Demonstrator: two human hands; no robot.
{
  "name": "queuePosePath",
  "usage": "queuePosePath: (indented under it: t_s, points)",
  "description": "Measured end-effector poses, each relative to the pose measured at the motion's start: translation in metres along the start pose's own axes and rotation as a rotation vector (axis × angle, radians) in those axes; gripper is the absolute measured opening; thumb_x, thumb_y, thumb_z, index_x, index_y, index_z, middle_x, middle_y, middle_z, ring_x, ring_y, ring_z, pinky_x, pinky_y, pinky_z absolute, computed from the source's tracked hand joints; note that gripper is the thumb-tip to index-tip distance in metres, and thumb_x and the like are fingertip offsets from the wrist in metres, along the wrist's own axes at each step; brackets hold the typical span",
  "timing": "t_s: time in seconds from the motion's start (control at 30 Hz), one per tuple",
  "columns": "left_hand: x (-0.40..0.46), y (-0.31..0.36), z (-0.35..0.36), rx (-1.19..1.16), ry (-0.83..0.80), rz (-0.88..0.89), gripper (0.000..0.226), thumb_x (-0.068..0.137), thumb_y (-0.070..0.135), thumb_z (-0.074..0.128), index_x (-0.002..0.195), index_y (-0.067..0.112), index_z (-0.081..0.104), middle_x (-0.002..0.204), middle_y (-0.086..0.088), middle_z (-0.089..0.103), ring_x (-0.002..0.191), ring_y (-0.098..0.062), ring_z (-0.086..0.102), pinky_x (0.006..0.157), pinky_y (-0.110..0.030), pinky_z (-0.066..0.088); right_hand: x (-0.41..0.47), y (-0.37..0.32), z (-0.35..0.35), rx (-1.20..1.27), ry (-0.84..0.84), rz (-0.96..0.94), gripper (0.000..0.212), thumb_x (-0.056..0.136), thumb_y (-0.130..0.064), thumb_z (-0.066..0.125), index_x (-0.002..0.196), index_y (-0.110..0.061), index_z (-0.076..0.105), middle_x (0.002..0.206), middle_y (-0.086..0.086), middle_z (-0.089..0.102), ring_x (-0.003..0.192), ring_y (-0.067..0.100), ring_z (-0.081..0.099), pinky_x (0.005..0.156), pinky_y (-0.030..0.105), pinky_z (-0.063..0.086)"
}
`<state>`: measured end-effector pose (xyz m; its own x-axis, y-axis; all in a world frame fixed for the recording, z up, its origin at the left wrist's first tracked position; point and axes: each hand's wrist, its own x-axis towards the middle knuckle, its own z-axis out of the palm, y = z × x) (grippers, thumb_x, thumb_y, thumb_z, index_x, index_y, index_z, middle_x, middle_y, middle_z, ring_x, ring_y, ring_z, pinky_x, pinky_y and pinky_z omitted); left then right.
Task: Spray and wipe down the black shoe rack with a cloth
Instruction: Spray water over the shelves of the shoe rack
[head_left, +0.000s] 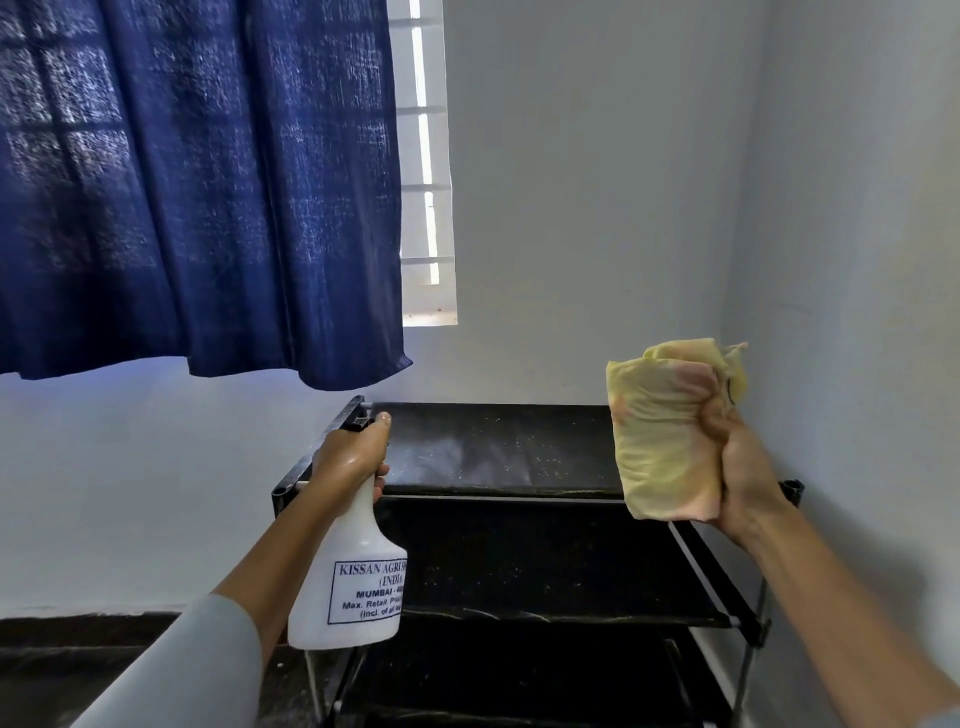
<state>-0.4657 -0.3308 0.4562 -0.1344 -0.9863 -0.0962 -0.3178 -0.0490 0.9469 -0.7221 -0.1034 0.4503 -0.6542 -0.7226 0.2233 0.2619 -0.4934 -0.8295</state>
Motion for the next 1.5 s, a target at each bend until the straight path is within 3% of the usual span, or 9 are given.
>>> queuePosePath:
  t_s: [0.13, 0.3, 0.43, 0.6, 0.73, 0.87, 1.0, 1.17, 1.5]
  points:
    - [0.0, 0.0, 0.004, 0.053, -0.059, -0.009, 0.043, 0.09, 0.049, 0.05, 0.086, 0.007, 0.056, 0.07, -0.009, 0.056, 0.054, -0.02, 0.051, 0.05, -0.026, 0.043, -0.001, -0.004, -0.005, 0.017, 0.009, 0.002, 0.039, 0.101, -0.031, 0.035, 0.131, -0.011, 0.052, 0.115, 0.012, 0.067, 0.092, 0.023, 0.071, 0.064, 0.035, 0.058]
    - [-0.006, -0.002, 0.017, 0.054, -0.135, -0.015, 0.042, 0.087, 0.048, 0.054, 0.071, 0.009, 0.055, 0.058, -0.007, 0.054, 0.045, -0.021, 0.049, 0.048, -0.025, 0.042, -0.004, -0.008, -0.01, 0.046, 0.013, -0.008, 0.03, 0.102, -0.03, 0.032, 0.108, -0.017, 0.059, 0.086, 0.001, 0.075, 0.076, 0.016, 0.072, 0.056, 0.03, 0.058]
    - [-0.017, 0.003, 0.025, 0.071, -0.325, -0.107, 0.044, 0.093, 0.046, 0.048, 0.071, 0.009, 0.055, 0.061, -0.008, 0.056, 0.05, -0.02, 0.052, 0.049, -0.025, 0.041, -0.006, -0.01, -0.017, 0.039, 0.01, -0.011, 0.031, 0.103, -0.029, 0.031, 0.108, -0.018, 0.059, 0.086, 0.0, 0.075, 0.077, 0.015, 0.072, 0.057, 0.03, 0.058]
    - [-0.025, 0.006, 0.037, 0.063, -0.318, -0.077, 0.039, 0.092, 0.042, 0.051, 0.066, 0.013, 0.047, 0.053, -0.002, 0.044, 0.044, -0.014, 0.04, 0.045, -0.023, 0.035, -0.009, -0.013, -0.022, 0.033, 0.009, -0.002, 0.032, 0.103, -0.031, 0.031, 0.106, -0.018, 0.06, 0.085, 0.001, 0.075, 0.076, 0.016, 0.072, 0.057, 0.029, 0.058]
    - [-0.036, 0.018, 0.042, 0.031, -0.399, -0.108, 0.044, 0.095, 0.044, 0.046, 0.067, 0.01, 0.052, 0.054, -0.005, 0.055, 0.052, -0.019, 0.05, 0.055, -0.028, 0.042, -0.01, -0.017, -0.024, 0.03, 0.005, -0.013, 0.033, 0.103, -0.029, 0.029, 0.103, -0.02, 0.06, 0.084, 0.0, 0.075, 0.076, 0.015, 0.072, 0.057, 0.029, 0.058]
    - [-0.035, 0.022, 0.048, 0.001, -0.367, -0.072, 0.042, 0.095, 0.043, 0.045, 0.067, 0.012, 0.049, 0.057, -0.005, 0.051, 0.049, -0.017, 0.047, 0.044, -0.025, 0.037, -0.011, -0.02, -0.026, 0.043, 0.022, -0.021, 0.031, 0.102, -0.028, 0.031, 0.107, -0.021, 0.061, 0.09, 0.002, 0.075, 0.08, 0.018, 0.072, 0.059, 0.032, 0.058]
    - [-0.029, 0.024, 0.056, -0.028, -0.303, -0.022, 0.041, 0.093, 0.041, 0.05, 0.064, 0.012, 0.048, 0.051, -0.003, 0.046, 0.045, -0.017, 0.042, 0.046, -0.024, 0.037, -0.012, -0.021, -0.029, 0.042, 0.026, -0.02, 0.031, 0.102, -0.028, 0.031, 0.107, -0.019, 0.061, 0.09, 0.002, 0.075, 0.081, 0.018, 0.072, 0.059, 0.031, 0.058]
    - [-0.031, 0.034, 0.062, -0.084, -0.414, -0.089, 0.04, 0.094, 0.043, 0.049, 0.076, 0.007, 0.055, 0.065, -0.01, 0.057, 0.054, -0.022, 0.054, 0.054, -0.03, 0.044, -0.014, -0.023, -0.032, 0.062, 0.055, -0.012, 0.03, 0.102, -0.028, 0.032, 0.108, -0.02, 0.06, 0.088, 0.002, 0.075, 0.077, 0.016, 0.072, 0.056, 0.029, 0.057]
    - [-0.031, 0.03, 0.076, -0.108, -0.372, -0.045, 0.04, 0.093, 0.041, 0.051, 0.07, 0.009, 0.052, 0.059, -0.008, 0.052, 0.048, -0.02, 0.049, 0.046, -0.026, 0.04, -0.021, -0.025, -0.043, 0.078, 0.089, -0.021, 0.03, 0.102, -0.029, 0.033, 0.112, -0.02, 0.059, 0.09, 0.002, 0.073, 0.074, 0.014, 0.072, 0.053, 0.027, 0.056]
